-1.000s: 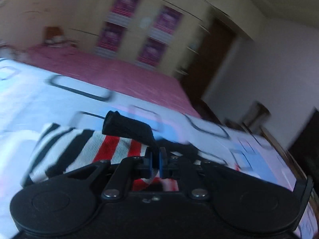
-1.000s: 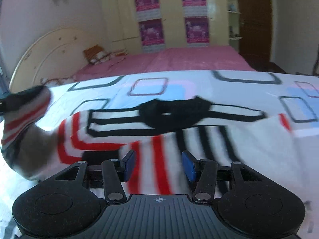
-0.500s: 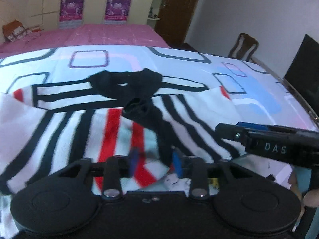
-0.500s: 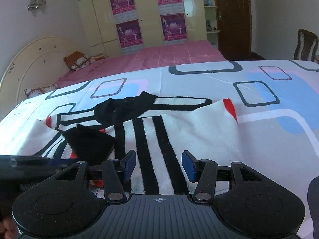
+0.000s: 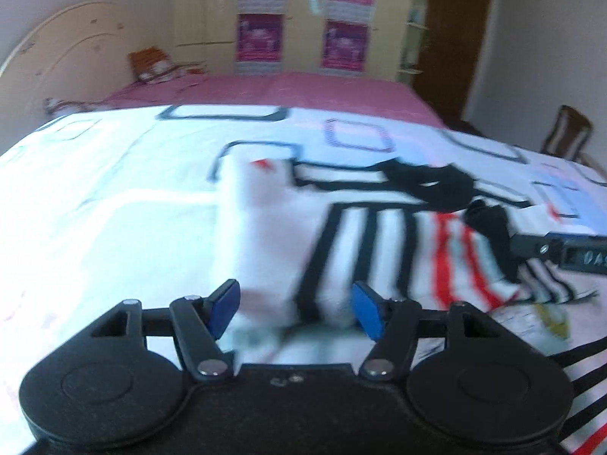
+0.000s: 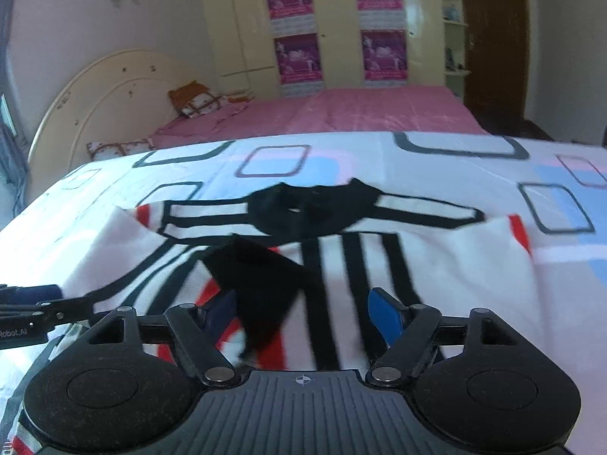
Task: Fold small clothes
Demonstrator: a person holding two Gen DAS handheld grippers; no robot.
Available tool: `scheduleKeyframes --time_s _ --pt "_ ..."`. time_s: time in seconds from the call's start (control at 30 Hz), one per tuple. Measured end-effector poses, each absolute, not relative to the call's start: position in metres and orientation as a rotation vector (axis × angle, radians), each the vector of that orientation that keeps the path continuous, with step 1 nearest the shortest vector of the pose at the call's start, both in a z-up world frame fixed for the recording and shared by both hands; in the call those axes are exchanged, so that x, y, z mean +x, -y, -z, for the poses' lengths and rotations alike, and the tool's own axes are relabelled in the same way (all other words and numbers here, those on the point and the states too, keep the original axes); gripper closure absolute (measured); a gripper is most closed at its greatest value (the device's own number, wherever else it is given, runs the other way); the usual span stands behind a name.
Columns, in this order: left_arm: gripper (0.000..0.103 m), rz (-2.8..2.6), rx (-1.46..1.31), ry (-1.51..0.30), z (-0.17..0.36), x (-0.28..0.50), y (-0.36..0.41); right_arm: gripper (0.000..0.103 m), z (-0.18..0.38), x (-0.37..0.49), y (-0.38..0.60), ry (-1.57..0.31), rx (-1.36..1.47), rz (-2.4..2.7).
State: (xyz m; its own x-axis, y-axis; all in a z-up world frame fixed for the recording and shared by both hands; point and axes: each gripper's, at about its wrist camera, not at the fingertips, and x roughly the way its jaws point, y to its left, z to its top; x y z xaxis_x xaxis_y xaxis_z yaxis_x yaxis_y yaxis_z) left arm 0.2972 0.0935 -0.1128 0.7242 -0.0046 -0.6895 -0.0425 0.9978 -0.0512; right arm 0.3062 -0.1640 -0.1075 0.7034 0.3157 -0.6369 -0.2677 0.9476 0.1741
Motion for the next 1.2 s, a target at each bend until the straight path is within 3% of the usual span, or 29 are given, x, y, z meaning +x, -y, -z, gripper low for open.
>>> scheduleKeyframes --time_s 0.37,0.4,0.5,0.57,0.63,0.8,1.2 --pt "0.039 -0.089 -0.051 -0.801 0.135 0.284 -0.114 0.031 0.129 0.318 0.122 -0.780 0.031 -0.344" --pt "0.039 -0.091 -0.056 -0.804 0.137 0.284 -0.116 0.035 0.128 0.317 0.118 -0.766 0.003 -0.330" --pt "0.039 -0.097 -0.078 -0.805 0.140 0.288 -0.120 0.062 0.130 0.322 0.118 -0.749 -0.022 -0.279" --pt "0.040 -0.099 -0.082 -0.790 0.140 0.292 -0.119 0.089 0.133 0.329 0.125 -0.770 0.004 -0.252" --pt "0.043 -0.105 -0.065 -0.778 0.141 0.297 -0.116 0.097 0.133 0.332 0.131 -0.774 0.018 -0.238" --pt "0.076 -0.098 -0.027 -0.757 0.144 0.306 -0.109 0.097 0.112 0.332 0.152 -0.703 0.029 -0.222" --pt "0.080 -0.051 0.091 -0.755 0.150 0.301 -0.089 0.096 0.144 0.337 0.223 -0.830 0.169 -0.135"
